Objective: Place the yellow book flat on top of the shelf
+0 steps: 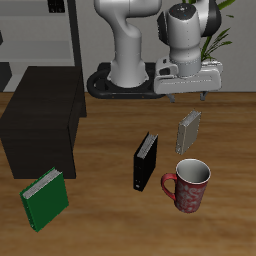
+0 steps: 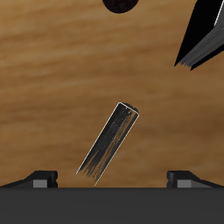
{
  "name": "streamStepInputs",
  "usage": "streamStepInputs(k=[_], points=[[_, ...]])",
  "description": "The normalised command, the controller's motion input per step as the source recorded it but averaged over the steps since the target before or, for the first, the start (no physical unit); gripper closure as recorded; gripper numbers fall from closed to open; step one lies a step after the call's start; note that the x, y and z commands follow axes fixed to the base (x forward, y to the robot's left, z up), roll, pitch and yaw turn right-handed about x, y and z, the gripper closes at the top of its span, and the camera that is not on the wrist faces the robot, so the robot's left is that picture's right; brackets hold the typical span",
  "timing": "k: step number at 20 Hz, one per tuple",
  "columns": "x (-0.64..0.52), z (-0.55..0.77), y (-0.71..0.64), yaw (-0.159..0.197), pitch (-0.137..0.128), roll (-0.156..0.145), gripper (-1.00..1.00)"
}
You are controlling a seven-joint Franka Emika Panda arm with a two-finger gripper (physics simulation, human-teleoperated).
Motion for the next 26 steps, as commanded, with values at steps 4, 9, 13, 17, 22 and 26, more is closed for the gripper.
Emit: streamStepInputs(k=[4, 9, 13, 17, 22, 26], points=[[0.1, -0.26, 0.08, -0.014, -0.006, -0.016, -1.0], [0.08, -0.17, -0.07, -0.018, -0.025, -0.025, -1.0], [0.03, -0.26, 0.01, -0.01, -0.027, -0.004, -1.0], [0.01, -0.33, 0.06, -0.018, 0.036, 0.017, -1.0], [0.02, -0.31, 0.03, -0.016, 0.052, 0.013, -1.0], [0.06, -0.29, -0.03, 0.0, 0.055, 0.004, -1.0]])
